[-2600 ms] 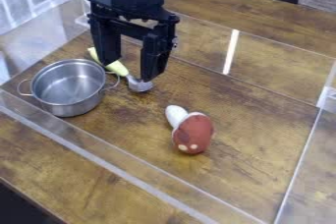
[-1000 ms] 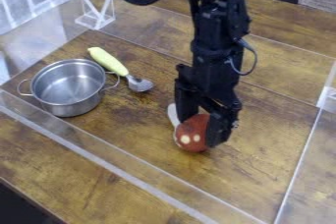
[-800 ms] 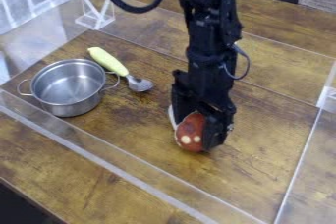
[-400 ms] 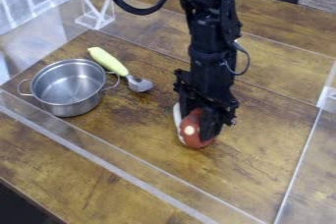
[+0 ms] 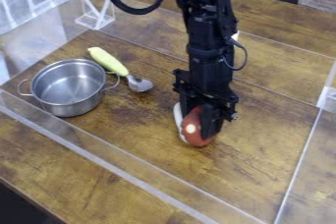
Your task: Put the mushroom in the silver pot
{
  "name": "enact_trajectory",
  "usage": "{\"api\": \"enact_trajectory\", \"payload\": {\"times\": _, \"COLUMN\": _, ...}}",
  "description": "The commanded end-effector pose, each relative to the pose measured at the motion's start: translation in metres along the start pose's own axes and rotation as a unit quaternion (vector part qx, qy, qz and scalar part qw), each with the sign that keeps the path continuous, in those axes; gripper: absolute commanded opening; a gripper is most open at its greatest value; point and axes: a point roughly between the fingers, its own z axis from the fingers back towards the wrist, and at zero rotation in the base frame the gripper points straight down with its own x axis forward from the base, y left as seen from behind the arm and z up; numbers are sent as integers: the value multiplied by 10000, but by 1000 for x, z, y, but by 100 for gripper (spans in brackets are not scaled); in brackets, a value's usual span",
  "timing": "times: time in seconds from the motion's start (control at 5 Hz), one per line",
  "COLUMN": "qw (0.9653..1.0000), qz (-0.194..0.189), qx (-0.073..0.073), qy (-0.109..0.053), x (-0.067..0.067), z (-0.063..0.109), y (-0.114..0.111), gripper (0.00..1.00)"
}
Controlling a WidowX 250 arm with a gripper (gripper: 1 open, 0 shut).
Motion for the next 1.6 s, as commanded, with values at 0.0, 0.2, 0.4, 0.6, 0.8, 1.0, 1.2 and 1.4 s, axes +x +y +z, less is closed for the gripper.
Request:
{"api": "enact_trajectory", "payload": {"times": 0.0, "qw": 10000, "qz": 30, "qx": -90, "qy": 23, "x": -10, "z": 3, "y": 9, "gripper": 0}}
{"api": "enact_trajectory", "payload": {"times": 0.2, "qw": 9998, "qz": 45, "qx": -154, "qy": 118, "x": -21, "z": 2, "y": 9, "gripper": 0}}
{"api": "enact_trajectory", "payload": {"times": 0.4, "qw": 9993, "qz": -100, "qx": -150, "qy": 313, "x": -30, "z": 1, "y": 2, "gripper": 0}}
{"api": "enact_trajectory", "payload": {"times": 0.6, "qw": 9983, "qz": -283, "qx": -142, "qy": 488, "x": -38, "z": -1, "y": -5, "gripper": 0}}
{"api": "enact_trajectory", "payload": {"times": 0.8, "qw": 9973, "qz": -437, "qx": -177, "qy": 555, "x": -35, "z": -3, "y": -15, "gripper": 0}}
{"api": "enact_trajectory", "payload": {"times": 1.0, "qw": 9963, "qz": -600, "qx": -194, "qy": 577, "x": -30, "z": -4, "y": -26, "gripper": 0}}
{"api": "enact_trajectory", "payload": {"times": 1.2, "qw": 9954, "qz": -747, "qx": -209, "qy": 555, "x": -25, "z": -6, "y": -36, "gripper": 0}}
{"api": "enact_trajectory", "payload": {"times": 1.4, "qw": 9972, "qz": -595, "qx": -20, "qy": 442, "x": -25, "z": 26, "y": -32, "gripper": 0}}
